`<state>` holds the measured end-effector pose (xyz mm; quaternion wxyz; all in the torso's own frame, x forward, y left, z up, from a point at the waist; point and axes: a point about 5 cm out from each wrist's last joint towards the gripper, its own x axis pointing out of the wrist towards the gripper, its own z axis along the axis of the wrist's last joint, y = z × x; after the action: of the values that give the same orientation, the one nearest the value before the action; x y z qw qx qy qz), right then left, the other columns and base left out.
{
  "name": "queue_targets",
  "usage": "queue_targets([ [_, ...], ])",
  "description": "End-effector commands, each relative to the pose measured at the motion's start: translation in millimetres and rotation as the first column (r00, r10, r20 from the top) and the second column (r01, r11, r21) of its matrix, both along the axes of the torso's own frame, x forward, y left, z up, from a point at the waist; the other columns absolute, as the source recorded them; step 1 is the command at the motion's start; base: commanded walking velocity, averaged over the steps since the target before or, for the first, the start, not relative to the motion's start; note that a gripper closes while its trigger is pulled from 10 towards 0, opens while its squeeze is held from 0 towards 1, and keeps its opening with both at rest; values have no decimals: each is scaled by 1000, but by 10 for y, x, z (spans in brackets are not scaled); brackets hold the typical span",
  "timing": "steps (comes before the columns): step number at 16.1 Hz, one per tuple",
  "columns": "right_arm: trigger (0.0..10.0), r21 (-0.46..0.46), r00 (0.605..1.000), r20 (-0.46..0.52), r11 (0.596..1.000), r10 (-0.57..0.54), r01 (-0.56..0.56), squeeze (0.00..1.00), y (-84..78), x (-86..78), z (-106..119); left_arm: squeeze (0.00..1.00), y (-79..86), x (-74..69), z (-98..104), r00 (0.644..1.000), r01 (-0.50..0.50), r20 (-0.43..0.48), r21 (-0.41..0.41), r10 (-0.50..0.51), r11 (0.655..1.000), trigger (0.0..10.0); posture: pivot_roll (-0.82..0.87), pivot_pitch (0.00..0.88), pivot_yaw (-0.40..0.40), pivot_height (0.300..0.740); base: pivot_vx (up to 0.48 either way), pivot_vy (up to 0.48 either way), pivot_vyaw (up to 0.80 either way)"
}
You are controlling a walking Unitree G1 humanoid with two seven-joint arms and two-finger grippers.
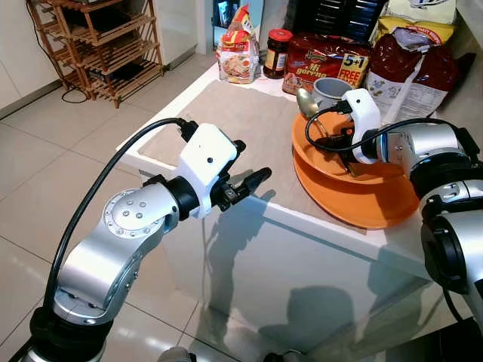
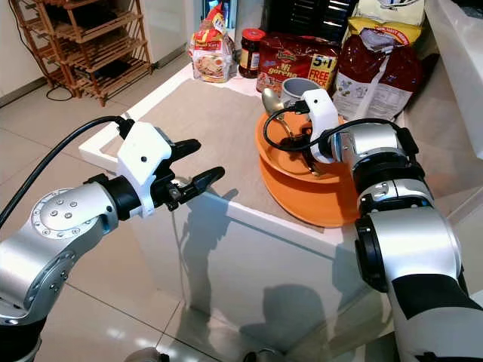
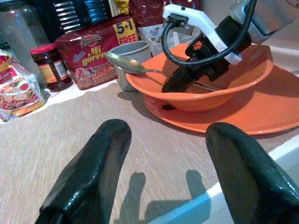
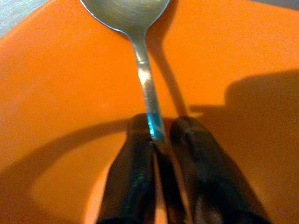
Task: Setting the table
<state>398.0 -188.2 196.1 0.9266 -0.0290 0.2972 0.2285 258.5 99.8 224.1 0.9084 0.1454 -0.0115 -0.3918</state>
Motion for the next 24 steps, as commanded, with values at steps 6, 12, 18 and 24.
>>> queue_targets([
  [6, 0, 38, 994, 105, 999, -3, -1, 0, -26, 35, 286, 0, -28, 7, 19, 1000, 9, 10, 10, -9, 1000, 10000, 91, 6, -69, 740, 0, 0, 0],
  [12, 0, 150, 848, 525, 972, 76, -181, 0, 276, -512, 971, 0, 238, 219, 188, 952, -279, 104, -101, 289, 955, 10000, 71, 14, -42, 740, 0, 0, 0],
  [18, 10000, 353, 721, 689, 905, -79, -237, 0, 604, -1346, 867, 0, 252, 127, 121, 941, -313, 93, -127, 325, 941, 10000, 49, 19, -26, 740, -106, 0, 0],
  [24, 10000, 332, 707, 693, 932, -140, -142, 0, 576, -1628, 693, 0, 234, 140, 99, 941, -312, 92, -127, 325, 941, 10000, 30, 31, -8, 740, -296, 0, 0],
])
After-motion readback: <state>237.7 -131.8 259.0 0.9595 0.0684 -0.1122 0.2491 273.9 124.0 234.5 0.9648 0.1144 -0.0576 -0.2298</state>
